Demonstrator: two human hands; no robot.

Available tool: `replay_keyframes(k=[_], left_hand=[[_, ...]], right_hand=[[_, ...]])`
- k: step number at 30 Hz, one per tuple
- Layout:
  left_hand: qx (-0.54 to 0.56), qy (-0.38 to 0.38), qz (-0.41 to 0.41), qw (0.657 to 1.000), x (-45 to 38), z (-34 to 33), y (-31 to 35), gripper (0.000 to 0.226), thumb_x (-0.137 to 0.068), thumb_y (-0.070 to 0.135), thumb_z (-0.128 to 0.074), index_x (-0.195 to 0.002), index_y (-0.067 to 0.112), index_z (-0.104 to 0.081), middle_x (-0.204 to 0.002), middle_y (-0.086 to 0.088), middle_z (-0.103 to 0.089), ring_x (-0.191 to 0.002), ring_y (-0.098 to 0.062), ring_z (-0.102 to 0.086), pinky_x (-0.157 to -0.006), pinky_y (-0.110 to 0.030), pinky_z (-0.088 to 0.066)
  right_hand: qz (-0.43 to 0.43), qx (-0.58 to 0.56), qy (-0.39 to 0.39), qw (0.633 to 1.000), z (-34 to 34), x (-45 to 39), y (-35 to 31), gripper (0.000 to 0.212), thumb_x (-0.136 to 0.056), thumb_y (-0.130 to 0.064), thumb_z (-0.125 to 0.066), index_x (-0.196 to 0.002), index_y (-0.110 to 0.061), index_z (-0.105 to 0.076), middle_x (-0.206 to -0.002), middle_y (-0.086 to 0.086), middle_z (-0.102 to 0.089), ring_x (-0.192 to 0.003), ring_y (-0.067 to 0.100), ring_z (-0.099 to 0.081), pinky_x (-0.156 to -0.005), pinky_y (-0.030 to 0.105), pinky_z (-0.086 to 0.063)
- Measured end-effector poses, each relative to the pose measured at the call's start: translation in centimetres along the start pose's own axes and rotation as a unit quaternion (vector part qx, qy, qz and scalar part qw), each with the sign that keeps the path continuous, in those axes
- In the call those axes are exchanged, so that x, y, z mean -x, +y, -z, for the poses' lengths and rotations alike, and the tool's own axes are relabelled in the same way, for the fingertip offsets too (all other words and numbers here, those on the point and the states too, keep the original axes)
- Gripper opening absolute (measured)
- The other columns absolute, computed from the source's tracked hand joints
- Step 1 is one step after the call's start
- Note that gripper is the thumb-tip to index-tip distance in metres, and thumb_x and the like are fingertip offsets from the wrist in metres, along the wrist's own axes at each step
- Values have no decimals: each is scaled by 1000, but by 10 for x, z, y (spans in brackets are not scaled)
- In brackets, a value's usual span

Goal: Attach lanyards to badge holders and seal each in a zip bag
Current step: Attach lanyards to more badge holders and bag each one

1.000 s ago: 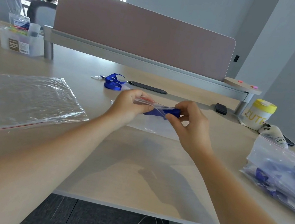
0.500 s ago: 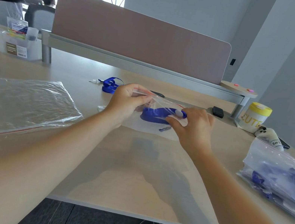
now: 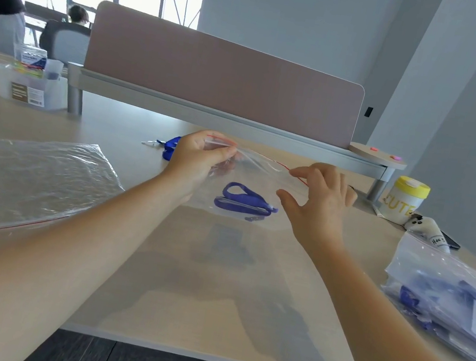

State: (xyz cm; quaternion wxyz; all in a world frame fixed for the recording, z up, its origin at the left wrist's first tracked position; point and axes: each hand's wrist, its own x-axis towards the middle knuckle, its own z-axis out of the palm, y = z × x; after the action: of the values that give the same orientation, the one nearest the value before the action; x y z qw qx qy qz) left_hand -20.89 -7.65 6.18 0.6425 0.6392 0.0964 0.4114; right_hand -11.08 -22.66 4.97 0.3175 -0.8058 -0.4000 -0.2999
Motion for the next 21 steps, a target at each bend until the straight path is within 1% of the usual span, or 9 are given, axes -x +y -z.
replay_keyframes(k=[3,6,7,9,12,14,16,18,21], left_hand=[[1,7,-8,1000,-1,4,1,18,-86,1,-54,-76,14,-59,-51,12,-67,-50,0,-62,-62,-15,-54],[1,7,-12,1000,0,8,1,17,-85,2,-56,-76,16,-60,-53,12,-68,-52,0,-62,-62,-14,-52],[-1,6,-15,1000,1,9,1,17,-85,3,-58,-77,18,-60,-56,11,-68,-53,1,-63,-61,-13,-51],[-23,0,-17,1000,2,14,-1,18,-82,5,-62,-80,22,-57,-72,10,-67,-63,-1,-63,-64,-15,-48],[-65,-20,20,997,3,26,-13,25,-78,5,-66,-85,26,-55,-86,9,-63,-81,-6,-59,-79,-20,-44],[-84,-28,45,995,4,30,-19,23,-77,3,-65,-85,24,-58,-81,9,-66,-79,-8,-62,-79,-21,-46],[-74,-24,58,995,3,29,-21,14,-81,1,-61,-82,15,-60,-60,8,-69,-59,-4,-65,-65,-14,-51],[-49,-7,69,996,0,26,-19,11,-84,0,-57,-79,10,-59,-45,7,-65,-44,-2,-62,-53,-11,-51],[-69,14,82,994,-9,22,-18,14,-85,5,-58,-73,13,-57,-42,9,-63,-39,-1,-58,-52,-12,-51]], right_hand=[[-39,7,-7,999,2,-2,5,24,-80,-28,-65,-100,-15,-63,-124,4,-46,-121,22,-35,-94,25,-12],[-67,-27,-33,997,6,-6,6,16,-83,-26,-63,-90,-12,-63,-101,0,-58,-100,21,-46,-97,30,-20],[-73,-48,-45,995,7,-7,4,16,-83,-25,-62,-90,-10,-61,-92,-2,-58,-92,21,-48,-97,34,-28],[-86,-108,-47,989,9,-9,1,16,-83,-21,-63,-92,-10,-56,-86,1,-58,-88,23,-53,-88,38,-43],[-104,-142,-37,984,12,-15,-5,25,-82,-21,-64,-102,-12,-51,-82,1,-57,-89,25,-57,-82,38,-46],[-105,-152,-31,982,14,-20,-8,29,-83,-23,-63,-107,-13,-51,-82,-1,-56,-89,25,-58,-84,40,-48],[-102,-150,-5,983,12,-25,-10,34,-82,-26,-64,-110,-13,-50,-88,0,-56,-93,24,-56,-90,42,-46],[-121,-141,20,982,6,-27,-8,46,-80,-29,-65,-119,-14,-46,-107,5,-57,-104,22,-52,-99,42,-41],[-212,-199,19,957,-6,-23,-1,70,-77,-36,-67,-134,-15,-31,-137,5,-40,-125,20,-40,-106,37,-34]])
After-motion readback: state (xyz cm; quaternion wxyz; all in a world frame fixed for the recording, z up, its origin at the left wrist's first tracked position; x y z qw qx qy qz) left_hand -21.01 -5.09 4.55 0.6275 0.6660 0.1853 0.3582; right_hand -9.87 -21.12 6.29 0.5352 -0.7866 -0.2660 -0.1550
